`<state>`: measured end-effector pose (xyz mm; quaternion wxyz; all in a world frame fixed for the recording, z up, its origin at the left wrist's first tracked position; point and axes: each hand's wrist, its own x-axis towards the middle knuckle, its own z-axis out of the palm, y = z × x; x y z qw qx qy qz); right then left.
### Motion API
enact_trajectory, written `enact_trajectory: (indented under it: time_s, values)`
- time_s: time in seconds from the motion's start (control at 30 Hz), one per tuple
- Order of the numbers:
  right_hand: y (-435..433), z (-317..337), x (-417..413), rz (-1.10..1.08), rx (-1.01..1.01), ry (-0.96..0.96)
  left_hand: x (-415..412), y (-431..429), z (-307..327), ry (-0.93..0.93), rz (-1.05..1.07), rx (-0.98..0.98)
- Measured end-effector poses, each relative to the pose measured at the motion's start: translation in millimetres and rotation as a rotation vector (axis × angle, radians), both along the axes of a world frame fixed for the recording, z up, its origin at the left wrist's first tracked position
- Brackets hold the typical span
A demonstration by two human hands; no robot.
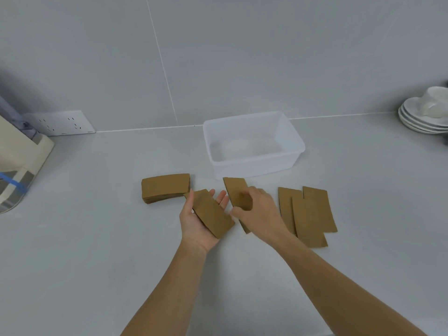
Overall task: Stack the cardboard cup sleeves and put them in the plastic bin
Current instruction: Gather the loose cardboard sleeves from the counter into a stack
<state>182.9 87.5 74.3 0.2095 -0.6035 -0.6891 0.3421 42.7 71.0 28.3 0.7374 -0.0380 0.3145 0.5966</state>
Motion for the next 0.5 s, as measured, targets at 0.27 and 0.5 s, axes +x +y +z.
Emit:
enact_trajectory:
  time_s: [0.27, 0.5]
  values:
    - [-17, 3, -31, 0.094, 0.172, 0.027, 8, -3, 6, 0.029, -0.108, 0.101]
    - [-23, -12, -31, 0.156, 0.210, -0.060, 17, -3, 7, 0.050, -0.087, 0.152]
